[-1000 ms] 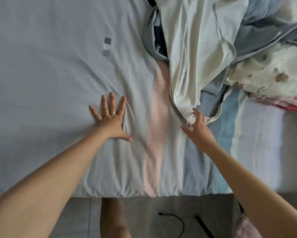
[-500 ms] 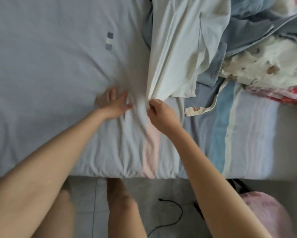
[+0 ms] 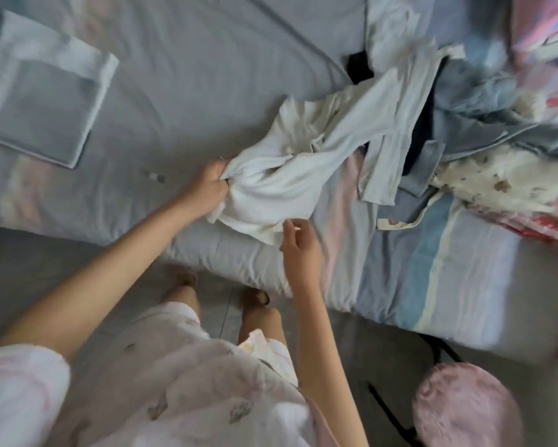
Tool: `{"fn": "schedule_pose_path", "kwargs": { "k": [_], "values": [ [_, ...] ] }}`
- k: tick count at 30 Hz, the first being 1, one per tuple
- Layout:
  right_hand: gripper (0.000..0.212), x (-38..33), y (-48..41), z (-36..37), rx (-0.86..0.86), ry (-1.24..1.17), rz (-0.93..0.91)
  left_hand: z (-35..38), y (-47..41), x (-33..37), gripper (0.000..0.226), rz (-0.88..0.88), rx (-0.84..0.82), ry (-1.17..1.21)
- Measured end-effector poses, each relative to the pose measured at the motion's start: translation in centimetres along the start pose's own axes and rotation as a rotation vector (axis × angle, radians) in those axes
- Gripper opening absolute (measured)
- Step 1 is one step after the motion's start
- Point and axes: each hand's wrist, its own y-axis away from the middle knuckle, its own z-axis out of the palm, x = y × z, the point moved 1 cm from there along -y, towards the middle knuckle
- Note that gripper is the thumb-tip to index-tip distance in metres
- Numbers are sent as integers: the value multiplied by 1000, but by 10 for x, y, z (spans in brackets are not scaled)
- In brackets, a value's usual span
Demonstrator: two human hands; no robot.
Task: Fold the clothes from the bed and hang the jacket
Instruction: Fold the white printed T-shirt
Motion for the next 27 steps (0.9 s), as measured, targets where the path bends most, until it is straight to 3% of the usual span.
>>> {"fn": "schedule_pose_path", "kwargs": {
  "k": [1,6,10,16,21,27],
  "values": [
    [17,-9,-3,-3,13,16,-32,-13,2,13,50,31,-33,-20],
    [57,-107,-16,15,-138,176,-439,-78,23,69,54,265,-122,-143],
    [39,-184,-13,55,-158,349,-550,-142,47,111,43,305,-10,-57],
    [47,-224,-16,84,-412,559,-351,-265,75,143,54,316,410,234],
    [46,-226,-25,131,-448,780,-299,-333,77,135,49,333,548,306],
    [21,-239,-14,162,-535,466,-195,-370,76,114,39,222,581,261]
  ]
}}
